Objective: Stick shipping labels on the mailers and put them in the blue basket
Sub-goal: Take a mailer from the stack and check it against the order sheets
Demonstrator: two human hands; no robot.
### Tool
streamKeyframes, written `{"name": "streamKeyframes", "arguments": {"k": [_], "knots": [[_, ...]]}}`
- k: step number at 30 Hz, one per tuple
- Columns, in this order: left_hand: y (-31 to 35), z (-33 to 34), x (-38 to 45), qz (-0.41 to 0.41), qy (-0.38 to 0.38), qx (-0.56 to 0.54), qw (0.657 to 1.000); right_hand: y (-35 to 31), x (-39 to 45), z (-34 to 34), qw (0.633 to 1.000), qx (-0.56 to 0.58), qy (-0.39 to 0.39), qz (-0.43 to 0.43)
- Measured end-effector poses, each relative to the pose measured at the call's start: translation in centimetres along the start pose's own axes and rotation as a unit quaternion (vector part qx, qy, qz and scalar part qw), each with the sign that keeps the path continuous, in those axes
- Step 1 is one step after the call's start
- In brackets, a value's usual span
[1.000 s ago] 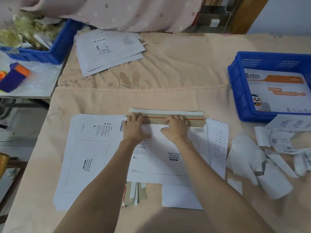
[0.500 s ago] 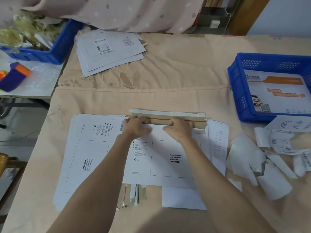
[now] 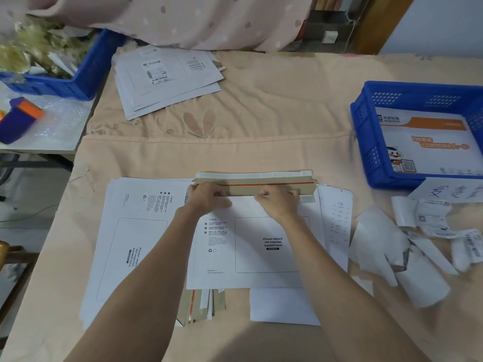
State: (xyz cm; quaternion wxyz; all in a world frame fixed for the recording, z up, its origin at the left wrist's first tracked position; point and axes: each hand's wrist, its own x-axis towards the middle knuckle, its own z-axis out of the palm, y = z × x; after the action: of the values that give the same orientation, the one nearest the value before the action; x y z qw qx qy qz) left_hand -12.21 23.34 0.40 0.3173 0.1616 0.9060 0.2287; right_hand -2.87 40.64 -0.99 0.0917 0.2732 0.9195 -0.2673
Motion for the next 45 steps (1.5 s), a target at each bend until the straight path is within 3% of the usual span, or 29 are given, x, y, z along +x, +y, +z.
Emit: {"name": "streamKeyframes", "arguments": {"k": [9,15,22,27,32,38,45], "knots": [[-1.2,-0.5,-0.1,0.002,0.001,-0.066,0.998,1.2,0.3,-1.2,0.998,-0.050,0.003,0.032],[-1.0,-0.4,-0.1,0.025,0.043,0.000,0.999,1.7,0.4,-0.8,0.999,-0.017,0.010,0.027],[-0.6,0.4,-0.4,0.039,0.108,0.120,0.986,0.7,0.6,-1.2,0.991,-0.118,0.050,0.036],[-1.0,1.9,-1.1,0.058,0.168,0.117,0.977,-1.1,1.3,-1.7,0.998,0.025,0.005,-0.048],[-1.4,2.9,-1.3,0.008,0.223,0.139,0.965,-2.2,1.5,-1.5,0.992,0.085,-0.083,-0.053],[-0.8,3.4,-2.3,-0.117,0.260,0.099,0.953,-2.7,1.1,-0.5,0.991,0.114,-0.002,-0.063],[-0.9,4.5,-3.2,-0.122,0.281,0.045,0.951,-1.6,-2.5,1.9,0.993,0.075,0.064,-0.068]]}}
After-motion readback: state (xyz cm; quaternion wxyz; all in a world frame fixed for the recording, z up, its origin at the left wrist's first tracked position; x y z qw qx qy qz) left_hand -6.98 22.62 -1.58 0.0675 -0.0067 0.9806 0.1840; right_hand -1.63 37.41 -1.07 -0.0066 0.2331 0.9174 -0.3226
